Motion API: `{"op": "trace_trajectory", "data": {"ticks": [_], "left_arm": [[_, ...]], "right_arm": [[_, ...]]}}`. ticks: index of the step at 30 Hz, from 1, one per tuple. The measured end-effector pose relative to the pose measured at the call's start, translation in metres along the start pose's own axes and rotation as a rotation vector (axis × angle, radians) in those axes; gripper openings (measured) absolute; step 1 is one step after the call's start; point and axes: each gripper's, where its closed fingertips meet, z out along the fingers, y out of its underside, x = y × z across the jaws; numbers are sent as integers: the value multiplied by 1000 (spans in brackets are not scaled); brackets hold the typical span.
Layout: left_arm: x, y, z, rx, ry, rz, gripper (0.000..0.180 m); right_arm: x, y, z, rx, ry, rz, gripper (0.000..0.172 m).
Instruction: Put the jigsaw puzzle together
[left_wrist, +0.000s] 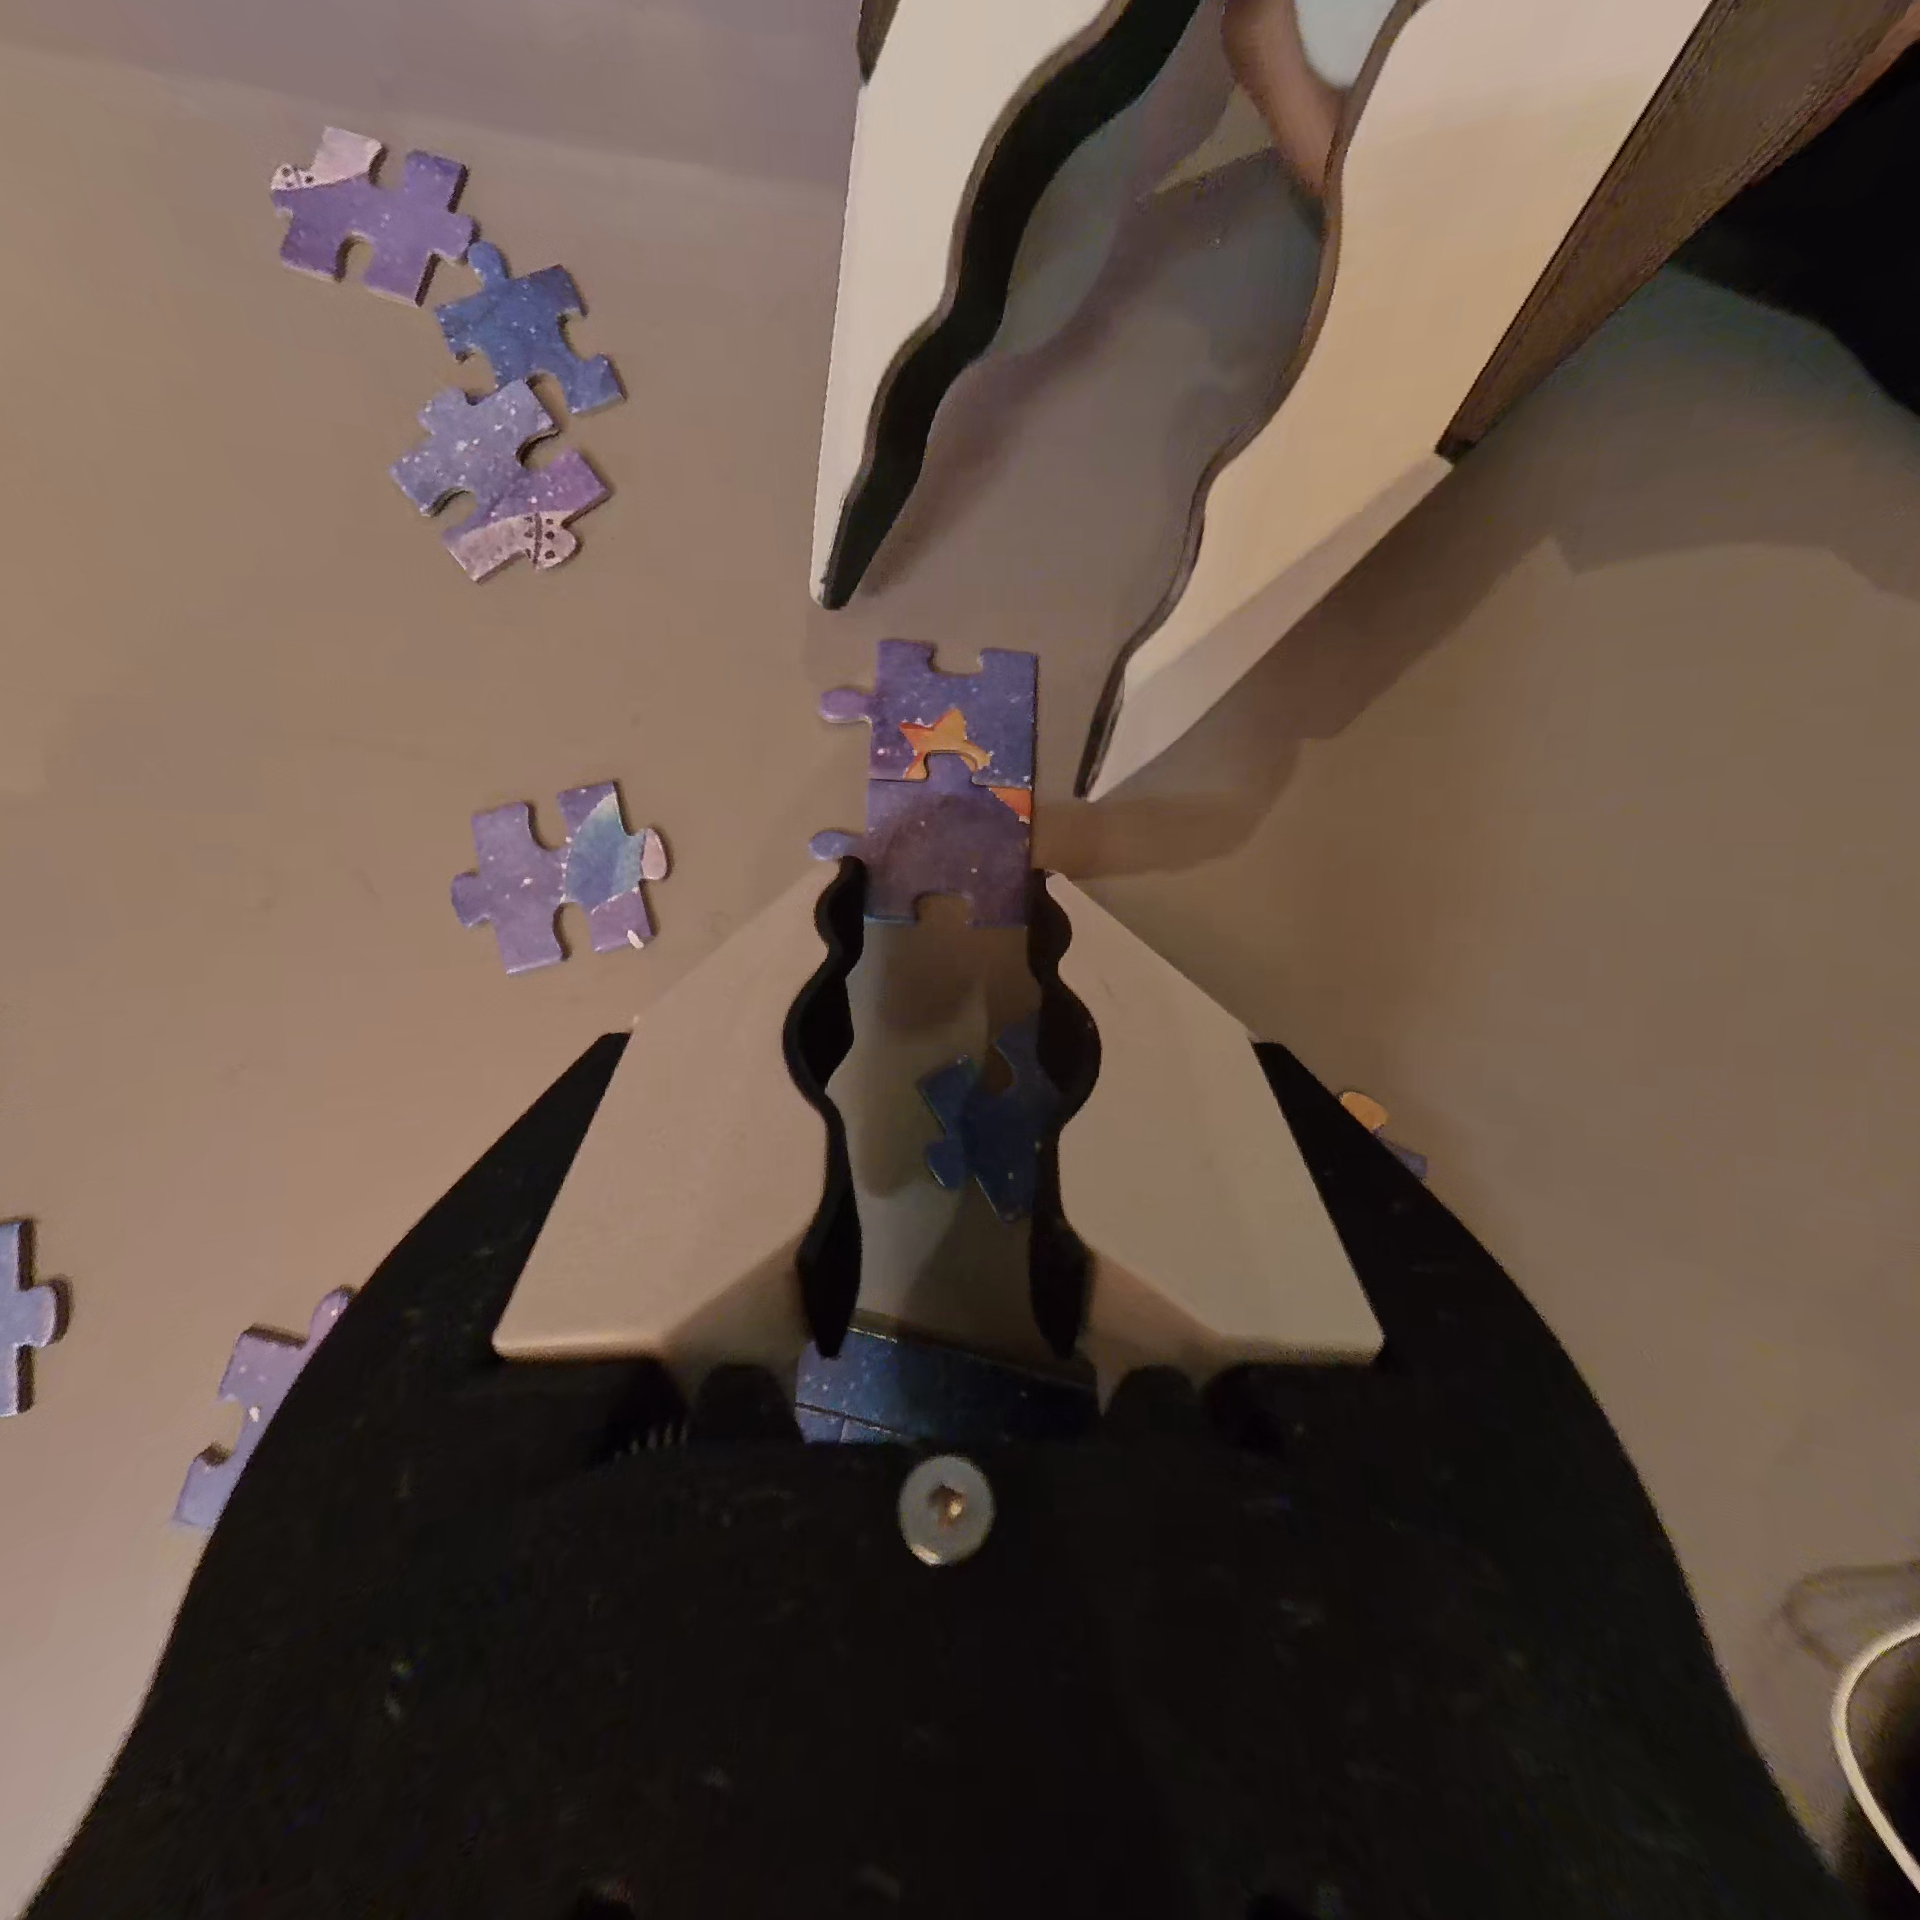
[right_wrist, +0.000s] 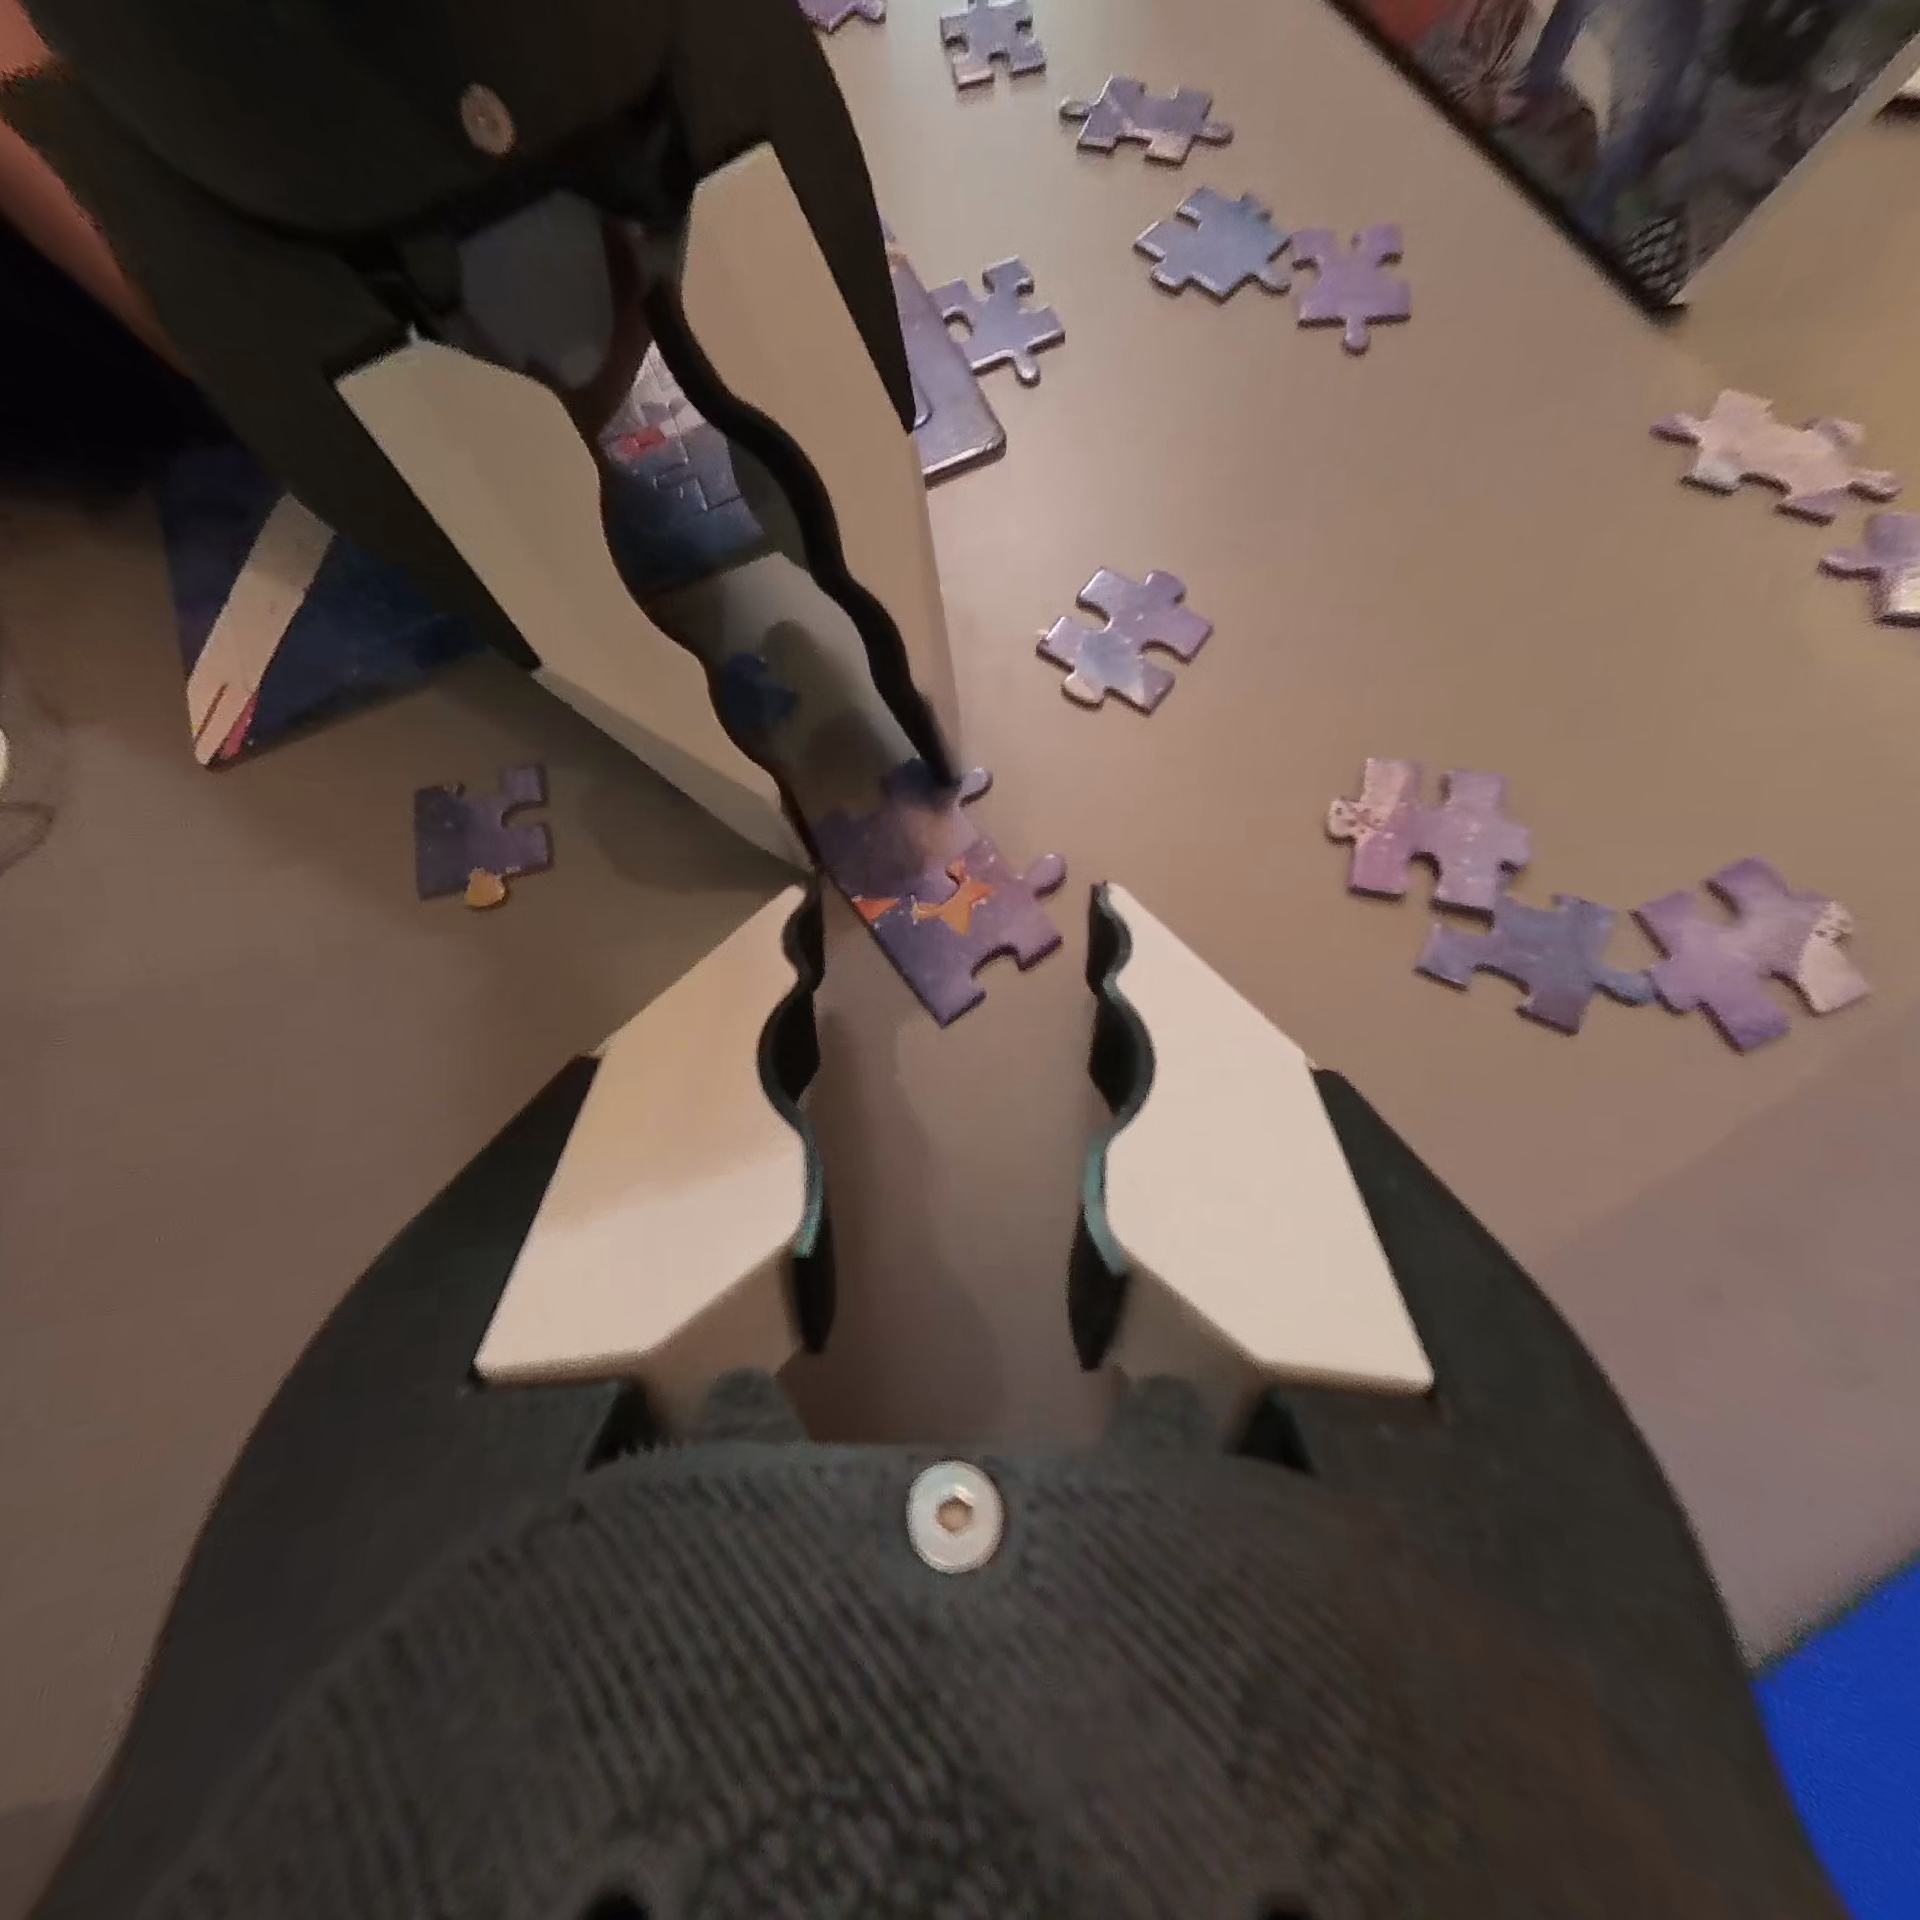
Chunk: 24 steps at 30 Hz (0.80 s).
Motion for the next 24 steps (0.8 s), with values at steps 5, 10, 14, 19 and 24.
{"op": "trace_trajectory", "data": {"ticks": [5, 10, 14, 19, 24], "left_arm": [[2, 2, -1, -13, 17, 16, 30], [3, 3, -2, -13, 36, 0, 29], [3, 4, -3, -15, 35, 0, 29], [1, 6, -5, -27, 24, -4, 29], [-6, 11, -9, -49, 1, -12, 30]], "right_arm": [[1, 10, 7, -42, -12, 6, 57], [-10, 9, 9, -26, -74, -17, 47], [-17, 12, 9, -52, -92, -61, 23], [-15, 17, 4, -87, -73, -64, 20], [-3, 21, -2, -119, -4, -44, 25]]}}
